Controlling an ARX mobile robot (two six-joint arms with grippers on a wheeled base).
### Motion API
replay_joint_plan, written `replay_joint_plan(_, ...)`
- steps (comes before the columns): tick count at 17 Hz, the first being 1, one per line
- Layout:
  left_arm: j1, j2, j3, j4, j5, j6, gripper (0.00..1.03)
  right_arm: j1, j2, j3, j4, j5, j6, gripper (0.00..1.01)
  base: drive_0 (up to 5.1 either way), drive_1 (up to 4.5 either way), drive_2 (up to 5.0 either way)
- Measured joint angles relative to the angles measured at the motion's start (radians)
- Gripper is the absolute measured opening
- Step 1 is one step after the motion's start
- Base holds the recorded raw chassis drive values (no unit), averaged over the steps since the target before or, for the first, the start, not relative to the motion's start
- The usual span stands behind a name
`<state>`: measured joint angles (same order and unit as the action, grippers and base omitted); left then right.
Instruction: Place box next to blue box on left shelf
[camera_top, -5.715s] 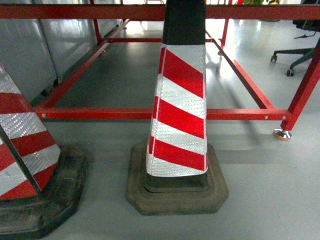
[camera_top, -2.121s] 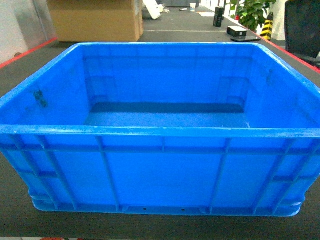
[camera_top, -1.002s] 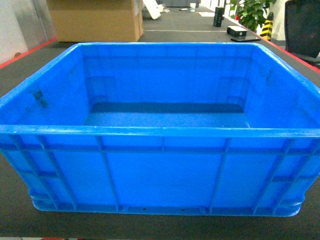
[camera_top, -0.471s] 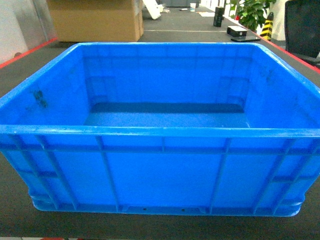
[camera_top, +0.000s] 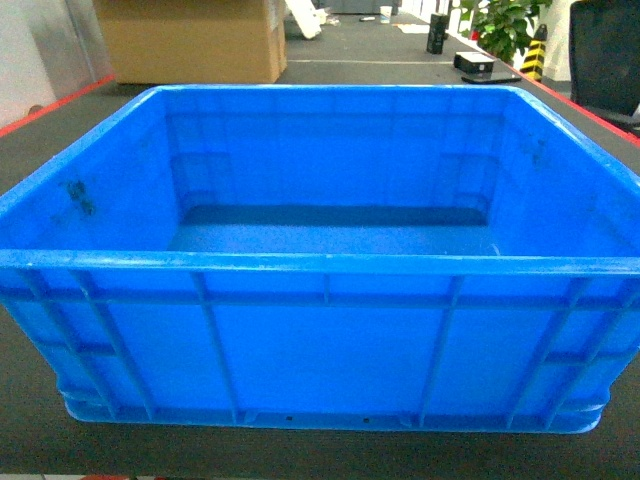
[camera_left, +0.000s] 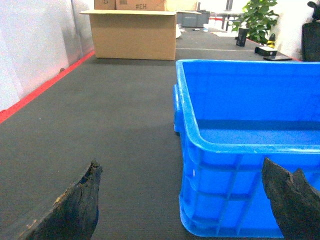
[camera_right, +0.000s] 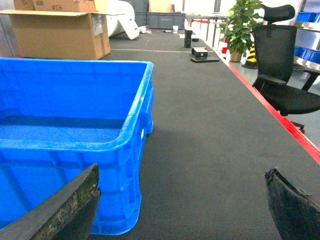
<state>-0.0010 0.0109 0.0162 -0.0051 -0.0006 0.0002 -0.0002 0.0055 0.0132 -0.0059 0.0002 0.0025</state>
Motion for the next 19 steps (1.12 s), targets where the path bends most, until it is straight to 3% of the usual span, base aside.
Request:
replay_joint_plan(12, 0.0, 0.0, 0.0, 0.0, 0.0, 0.0, 0.98, 0.0, 0.0, 0.0, 0.0, 0.0, 0.0, 0.98, 0.0, 0.0, 0.0)
replay_joint_plan(13, -0.017, 0.01, 0.01, -0.047, -0.044, -0.004, 0.98, 0.047, 0.035, 0.029, -0.108, 0.108, -0.005, 0.98, 0.0, 0.0, 0.0)
replay_joint_plan(14, -0.112, 0.122, 0.062, -0.157, -0.24, -0.018, 0.98, 0.103, 0.128, 0.054, -0.154, 0.234, -0.003, 0.98, 0.0, 0.0, 0.0)
replay_joint_plan(15, -0.141, 0.188, 0.064, -0.103, -0.343, -0.02, 0.98, 0.106, 0.152, 0.054, -0.127, 0.272, 0.001, 0.98, 0.0, 0.0, 0.0)
replay_joint_plan(16, -0.145, 0.24, 0.077, -0.037, -0.371, -0.02, 0.98, 0.104, 0.199, 0.075, -0.075, 0.277, 0.01, 0.98, 0.0, 0.0, 0.0)
replay_joint_plan(19, -0.137, 0.511, 0.204, 0.203, -0.316, 0.006, 0.98, 0.081, 0.472, 0.218, 0.121, 0.221, 0.027, 0.98, 0.0, 0.0, 0.0)
